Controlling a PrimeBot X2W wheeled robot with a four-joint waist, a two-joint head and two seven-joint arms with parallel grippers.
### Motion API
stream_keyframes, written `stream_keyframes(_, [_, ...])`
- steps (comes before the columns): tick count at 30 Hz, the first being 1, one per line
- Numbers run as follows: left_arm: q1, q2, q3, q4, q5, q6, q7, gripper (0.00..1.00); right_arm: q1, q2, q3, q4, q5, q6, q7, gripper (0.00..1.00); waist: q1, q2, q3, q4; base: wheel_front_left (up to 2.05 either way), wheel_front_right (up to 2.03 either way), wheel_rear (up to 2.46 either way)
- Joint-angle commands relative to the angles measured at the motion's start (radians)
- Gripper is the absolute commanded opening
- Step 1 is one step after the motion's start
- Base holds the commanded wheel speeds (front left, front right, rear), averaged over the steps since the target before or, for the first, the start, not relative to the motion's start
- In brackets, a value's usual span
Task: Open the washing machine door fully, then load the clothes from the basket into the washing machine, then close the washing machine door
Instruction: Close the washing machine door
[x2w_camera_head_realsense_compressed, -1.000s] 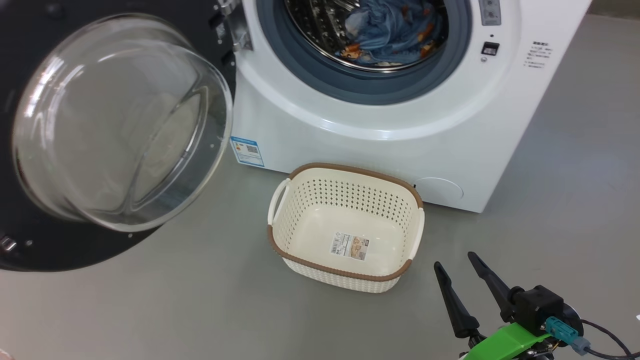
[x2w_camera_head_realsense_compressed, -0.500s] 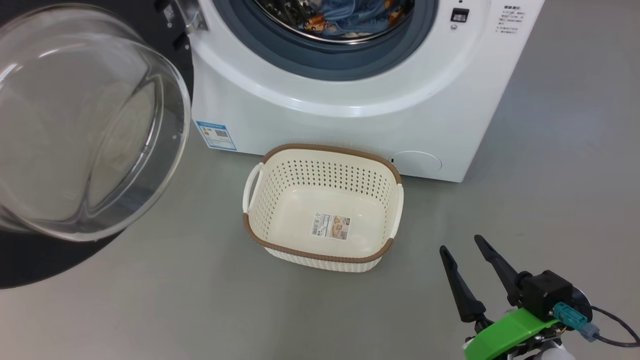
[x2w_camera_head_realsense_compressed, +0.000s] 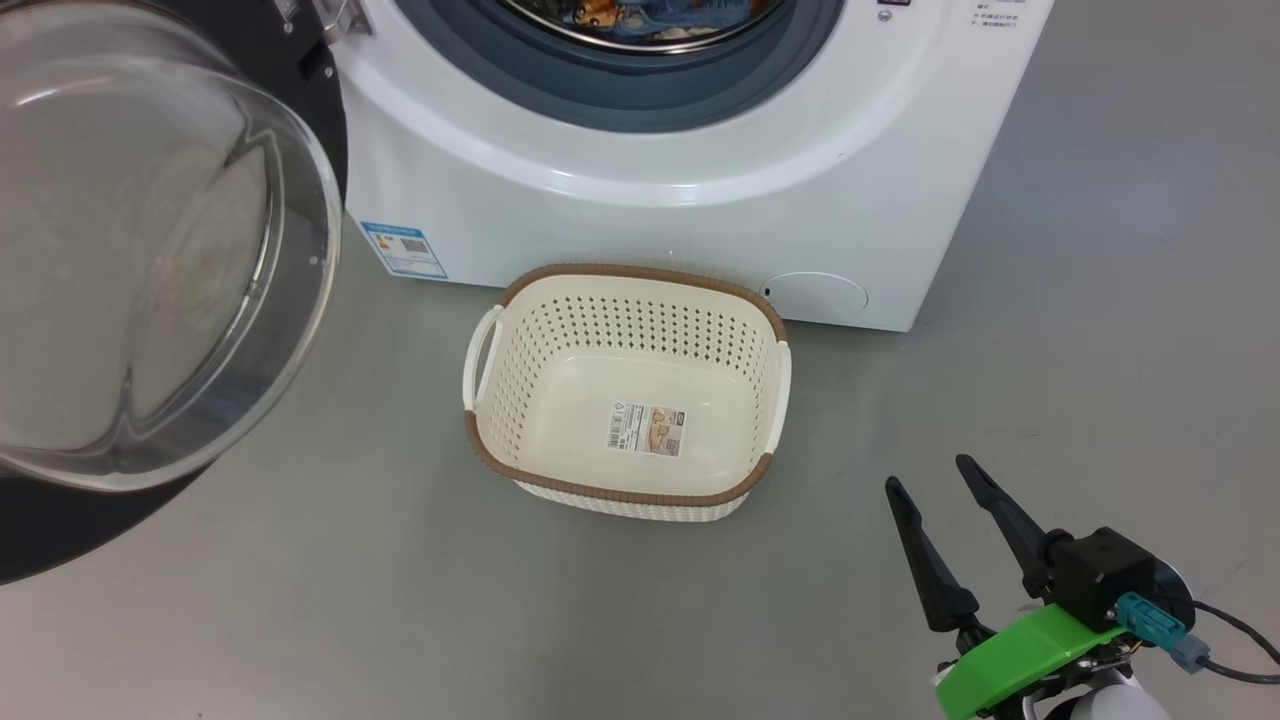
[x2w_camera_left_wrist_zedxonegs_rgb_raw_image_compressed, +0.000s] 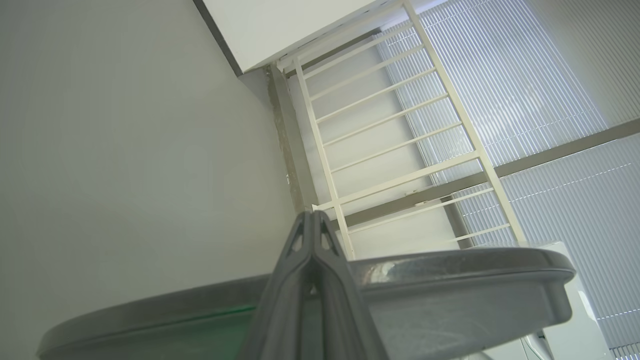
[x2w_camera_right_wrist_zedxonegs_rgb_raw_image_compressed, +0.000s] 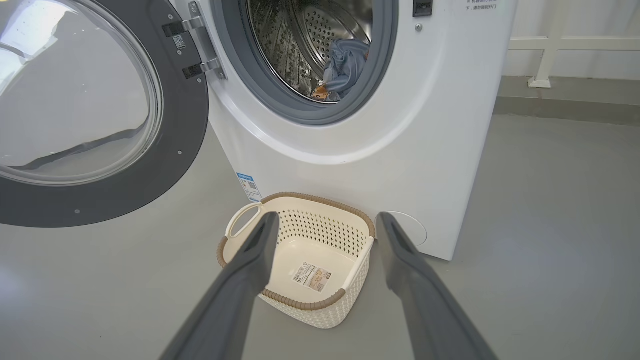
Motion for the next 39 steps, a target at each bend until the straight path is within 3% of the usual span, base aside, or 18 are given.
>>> stream_keyframes(1, [-0.025,0.077,0.015,-0.014,-0.018,-0.011,0.015,0.00,-0.031,0.001,0.022,-0.028,0.001,0.003,0.002,1.00,0.0000,-0.0001,0.003,-0.002,0.00,0.00,0.00])
stream_keyframes(27, [0.057,0.106,-0.022,-0.066,-0.123,-0.003,0.350,0.00,-0.037,-0.007,0.033,-0.007,0.028,0.003,0.006,1.00,0.0000,-0.0001,0.009,0.003,0.00,0.00,0.00])
stream_keyframes(39, [0.116,0.092,-0.020,-0.174,-0.180,0.056,0.489,0.00,-0.039,-0.001,0.034,0.016,0.040,0.003,-0.005,1.00,0.0000,-0.0001,-0.001,0.005,0.00,0.00,0.00])
